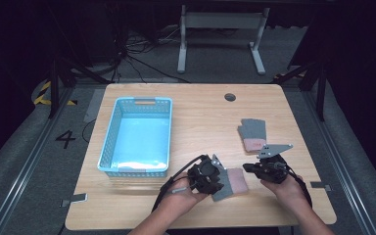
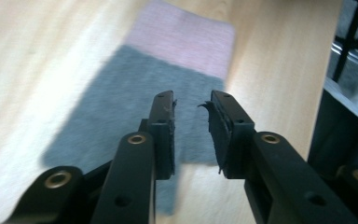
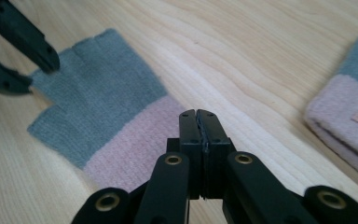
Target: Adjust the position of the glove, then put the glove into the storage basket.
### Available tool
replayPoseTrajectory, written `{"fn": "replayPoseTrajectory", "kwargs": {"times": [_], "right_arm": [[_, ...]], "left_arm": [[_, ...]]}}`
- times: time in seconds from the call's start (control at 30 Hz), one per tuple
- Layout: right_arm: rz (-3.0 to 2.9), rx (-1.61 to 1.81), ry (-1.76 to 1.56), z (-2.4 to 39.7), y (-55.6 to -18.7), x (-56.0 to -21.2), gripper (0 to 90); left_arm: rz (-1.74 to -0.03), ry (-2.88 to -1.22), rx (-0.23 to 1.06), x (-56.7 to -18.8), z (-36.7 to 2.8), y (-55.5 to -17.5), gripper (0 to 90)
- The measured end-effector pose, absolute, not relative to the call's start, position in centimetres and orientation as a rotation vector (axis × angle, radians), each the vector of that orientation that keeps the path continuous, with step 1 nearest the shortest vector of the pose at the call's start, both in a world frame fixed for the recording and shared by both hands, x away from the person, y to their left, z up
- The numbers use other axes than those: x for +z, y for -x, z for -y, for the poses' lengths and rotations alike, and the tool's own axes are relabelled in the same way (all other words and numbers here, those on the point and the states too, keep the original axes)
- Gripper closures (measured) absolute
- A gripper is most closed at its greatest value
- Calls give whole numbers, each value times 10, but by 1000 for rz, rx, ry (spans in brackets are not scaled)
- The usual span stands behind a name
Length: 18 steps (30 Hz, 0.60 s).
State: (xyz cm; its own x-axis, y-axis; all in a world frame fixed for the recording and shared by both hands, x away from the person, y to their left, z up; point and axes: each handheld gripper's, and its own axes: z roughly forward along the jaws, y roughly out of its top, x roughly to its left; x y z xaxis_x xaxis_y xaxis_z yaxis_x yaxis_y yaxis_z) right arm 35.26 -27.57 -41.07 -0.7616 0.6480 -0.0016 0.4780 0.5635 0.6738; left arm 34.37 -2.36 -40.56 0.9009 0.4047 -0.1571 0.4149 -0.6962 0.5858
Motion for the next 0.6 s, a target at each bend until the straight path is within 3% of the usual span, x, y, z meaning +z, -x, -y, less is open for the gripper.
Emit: {"fn": "replayPoseTrajectory", "kwargs": {"times": [0.5, 0.6], "right_arm": [[-2413, 995, -1142, 305, -370, -397, 856], [-2384, 984, -1186, 308, -380, -392, 838]], "left_arm": [[-772, -2322, 85, -383, -22, -363, 592], [-792, -2309, 102, -382, -26, -363, 603]]}}
